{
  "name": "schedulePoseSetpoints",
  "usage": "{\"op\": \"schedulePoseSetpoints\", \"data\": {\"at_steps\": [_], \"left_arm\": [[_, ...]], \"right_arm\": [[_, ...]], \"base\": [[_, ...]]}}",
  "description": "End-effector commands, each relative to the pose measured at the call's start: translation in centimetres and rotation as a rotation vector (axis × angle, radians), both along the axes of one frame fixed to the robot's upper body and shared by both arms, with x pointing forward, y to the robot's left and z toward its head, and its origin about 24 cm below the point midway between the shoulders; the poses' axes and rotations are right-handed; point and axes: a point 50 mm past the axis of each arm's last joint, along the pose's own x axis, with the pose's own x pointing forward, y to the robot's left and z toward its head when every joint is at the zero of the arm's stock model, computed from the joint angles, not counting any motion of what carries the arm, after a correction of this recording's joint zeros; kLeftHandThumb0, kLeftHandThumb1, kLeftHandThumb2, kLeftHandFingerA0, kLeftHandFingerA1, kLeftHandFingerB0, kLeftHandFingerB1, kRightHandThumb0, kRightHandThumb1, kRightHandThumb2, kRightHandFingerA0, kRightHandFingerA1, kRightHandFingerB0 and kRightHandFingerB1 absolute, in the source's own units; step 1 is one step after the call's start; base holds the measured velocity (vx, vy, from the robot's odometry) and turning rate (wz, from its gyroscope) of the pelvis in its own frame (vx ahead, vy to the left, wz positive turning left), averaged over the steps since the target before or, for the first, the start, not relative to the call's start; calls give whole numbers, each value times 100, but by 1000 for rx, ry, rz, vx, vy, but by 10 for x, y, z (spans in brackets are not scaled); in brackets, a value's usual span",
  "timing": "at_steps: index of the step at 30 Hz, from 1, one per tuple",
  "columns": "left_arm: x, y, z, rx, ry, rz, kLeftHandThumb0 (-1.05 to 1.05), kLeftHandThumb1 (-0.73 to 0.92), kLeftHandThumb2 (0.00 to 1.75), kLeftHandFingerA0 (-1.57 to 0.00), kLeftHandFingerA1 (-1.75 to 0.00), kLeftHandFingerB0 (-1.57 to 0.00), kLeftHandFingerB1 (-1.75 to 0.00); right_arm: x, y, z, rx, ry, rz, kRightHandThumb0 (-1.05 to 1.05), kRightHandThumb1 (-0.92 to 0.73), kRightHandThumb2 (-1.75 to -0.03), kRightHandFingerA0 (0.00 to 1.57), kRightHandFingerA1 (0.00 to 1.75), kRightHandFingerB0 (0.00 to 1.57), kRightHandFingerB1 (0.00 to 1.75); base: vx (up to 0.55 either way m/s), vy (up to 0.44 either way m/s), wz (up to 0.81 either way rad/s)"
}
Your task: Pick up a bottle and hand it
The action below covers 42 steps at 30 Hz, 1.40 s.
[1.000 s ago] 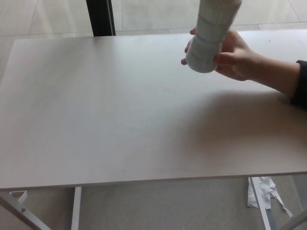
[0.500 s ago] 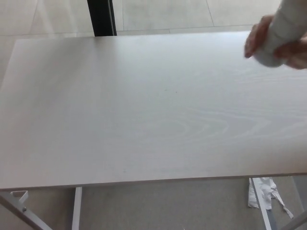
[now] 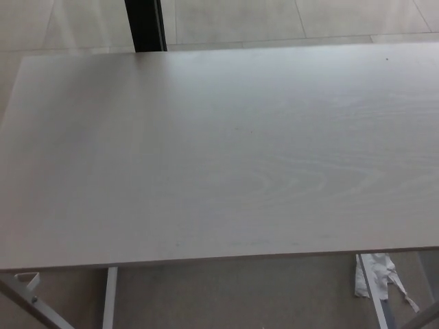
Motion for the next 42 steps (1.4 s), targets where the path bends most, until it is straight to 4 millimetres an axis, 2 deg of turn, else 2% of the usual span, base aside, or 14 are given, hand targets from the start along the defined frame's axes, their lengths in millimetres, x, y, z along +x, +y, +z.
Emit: {"op": "schedulePoseSetpoints", "data": {"at_steps": [1,2,7,20,21,22,25,26,32,34,37,38,39,42], "left_arm": [[1,4,4,11,-25,3,-70,46,91,-48,-68,-45,-52],[2,3,4,8,-25,2,-70,57,58,-47,-66,-55,-41],[4,3,5,15,-27,-3,-69,57,58,-48,-64,-54,-42],[10,6,5,30,-41,74,-67,54,57,-58,-66,-57,-44],[11,6,5,0,-74,97,-65,51,58,-54,-70,-54,-46],[12,6,5,29,-65,106,-68,51,57,-62,-66,-59,-45],[13,6,4,25,-71,127,-64,52,57,-61,-68,-59,-46],[14,6,4,1,-89,144,-67,46,58,-64,-68,-60,-47],[10,6,4,11,-67,126,-68,39,80,-57,-70,-53,-55],[13,6,4,-6,-75,147,-64,50,56,-60,-66,-57,-44],[14,6,3,5,-69,156,-65,50,56,-63,-65,-59,-44],[13,7,4,7,-64,158,-65,50,56,-63,-64,-59,-44],[12,7,4,7,-65,151,-65,52,57,-63,-65,-57,-44],[12,7,5,-5,-76,157,-65,51,56,-60,-66,-56,-45]], "right_arm": [[-2,-9,9,-69,6,2,-45,-60,-58,71,74,43,37],[-2,-9,9,-71,0,-4,-49,-46,-84,70,79,37,51],[-4,-10,10,-66,-11,-5,-44,-59,-57,72,81,44,38],[-10,-11,6,-83,16,5,-45,-59,-58,64,71,42,37],[-11,-11,6,-67,3,3,-49,-46,-84,64,75,35,51],[-11,-10,6,-67,4,2,-45,-58,-58,62,67,43,39],[-12,-11,5,-69,20,5,-46,-60,-58,66,74,42,39],[-12,-11,5,-68,19,9,-53,-47,-85,67,80,35,52],[-15,-10,2,-74,43,6,-47,-59,-59,55,60,43,38],[-14,-10,2,-73,39,2,-50,-45,-85,53,68,35,51],[-13,-9,3,-86,45,15,-51,-45,-85,54,69,35,52],[-13,-8,1,-60,37,4,-46,-59,-58,63,66,43,39],[-13,-7,-2,-43,42,18,-48,-46,-85,47,67,33,52],[-16,-5,-5,-48,80,51,-48,-46,-83,41,62,34,50]], "base": [[0,0,0],[0,0,0],[0,0,0],[0,0,0],[0,0,0],[0,0,0],[0,0,0],[0,0,0],[0,0,0],[0,0,0],[0,0,0],[0,0,0],[0,0,0],[0,0,0]]}}
